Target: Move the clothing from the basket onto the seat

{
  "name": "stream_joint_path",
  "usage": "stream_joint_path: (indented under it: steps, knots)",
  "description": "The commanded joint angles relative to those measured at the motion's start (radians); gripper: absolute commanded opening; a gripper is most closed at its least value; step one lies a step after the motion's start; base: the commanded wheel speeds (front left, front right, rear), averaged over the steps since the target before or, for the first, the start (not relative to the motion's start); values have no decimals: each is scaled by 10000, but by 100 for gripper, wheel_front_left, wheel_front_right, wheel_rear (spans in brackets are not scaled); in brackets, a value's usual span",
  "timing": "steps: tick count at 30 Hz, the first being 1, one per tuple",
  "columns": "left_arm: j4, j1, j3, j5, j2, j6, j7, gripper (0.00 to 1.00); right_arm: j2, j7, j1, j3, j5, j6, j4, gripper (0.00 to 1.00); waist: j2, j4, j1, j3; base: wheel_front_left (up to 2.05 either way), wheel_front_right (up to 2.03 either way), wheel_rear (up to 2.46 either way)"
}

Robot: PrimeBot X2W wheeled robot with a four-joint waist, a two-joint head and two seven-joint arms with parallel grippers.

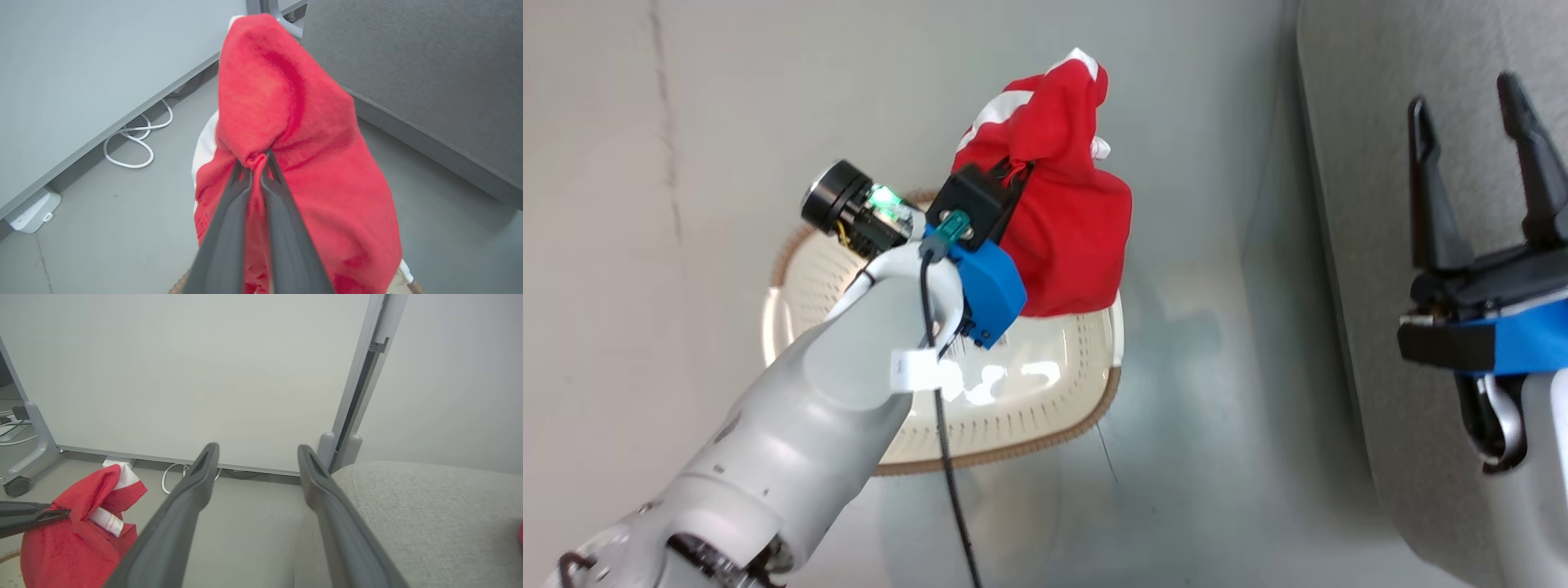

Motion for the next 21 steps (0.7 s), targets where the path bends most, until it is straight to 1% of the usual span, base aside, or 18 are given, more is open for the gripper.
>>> stream_joint_path:
  steps: [1, 8, 14, 21]
  knots:
    - [-86, 152, 65, 76, 88, 57, -41, 0, -10, -6, 192, -28, -63, 1, 58, 100, -1, 316, 0, -826, 0, 0, 0]
    - [-1973, 1186, 1355, 349, 498, 431, -42, 0, 130, -6, 1025, 16, -110, 1, 379, 100, -1, 430, 0, -2385, 0, 0, 0]
    - [-3108, 1946, 2100, 726, 629, 423, -43, 0, 239, -6, 1767, 65, -121, 1, 599, 100, -1, 452, 0, -3482, 0, 0, 0]
    - [-4020, 2643, 2585, 1013, 472, 324, -45, 0, 439, -6, 2544, 133, -178, 1, 753, 100, -1, 419, 0, -4445, 0, 0, 0]
